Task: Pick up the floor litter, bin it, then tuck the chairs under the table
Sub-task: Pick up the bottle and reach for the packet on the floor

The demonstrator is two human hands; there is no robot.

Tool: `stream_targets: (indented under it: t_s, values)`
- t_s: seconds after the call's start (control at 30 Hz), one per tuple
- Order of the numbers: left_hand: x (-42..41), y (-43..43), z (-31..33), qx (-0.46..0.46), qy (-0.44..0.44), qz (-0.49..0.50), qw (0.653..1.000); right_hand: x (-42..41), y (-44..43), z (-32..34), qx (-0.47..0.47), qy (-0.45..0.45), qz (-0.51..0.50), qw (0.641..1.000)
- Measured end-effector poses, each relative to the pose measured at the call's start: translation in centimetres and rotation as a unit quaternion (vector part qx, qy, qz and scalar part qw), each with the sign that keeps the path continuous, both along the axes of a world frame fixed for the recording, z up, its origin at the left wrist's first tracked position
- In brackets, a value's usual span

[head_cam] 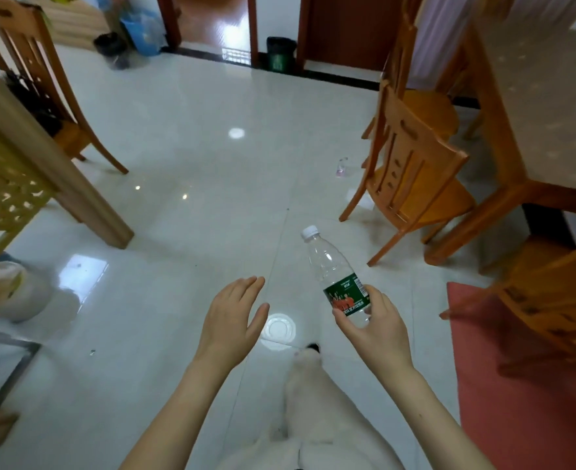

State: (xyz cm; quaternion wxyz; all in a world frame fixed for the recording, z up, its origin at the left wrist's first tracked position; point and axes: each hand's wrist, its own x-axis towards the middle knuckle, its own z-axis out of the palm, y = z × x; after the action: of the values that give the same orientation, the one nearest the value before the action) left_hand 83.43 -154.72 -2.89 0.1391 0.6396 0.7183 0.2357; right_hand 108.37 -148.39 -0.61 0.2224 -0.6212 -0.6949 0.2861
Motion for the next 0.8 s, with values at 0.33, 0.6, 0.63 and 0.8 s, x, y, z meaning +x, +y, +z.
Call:
stream_targets:
  t_s: [0.33,0.6,0.63,0.8]
  values:
    - [-9.1,18.2,0.8,-0.023,0.042,0.032,0.998,-9.9,20.7,-1.1,-0.011,0.025,0.043,0.999]
    - [-15.4,33.7,3.5,-0.008,0.047,0.05,0.998,-15.7,36.5,0.6,-0.009,0.037,0.055,0.998]
    - [-15.8,35.2,3.2,-0.01,0.045,0.045,0.998,-16.3,37.9,0.4,-0.014,0.039,0.052,0.998]
    - [-18.7,43.4,0.4,-0.029,0.058,-0.005,0.998,-19.1,45.2,-1.8,-0.038,0.037,0.03,0.998]
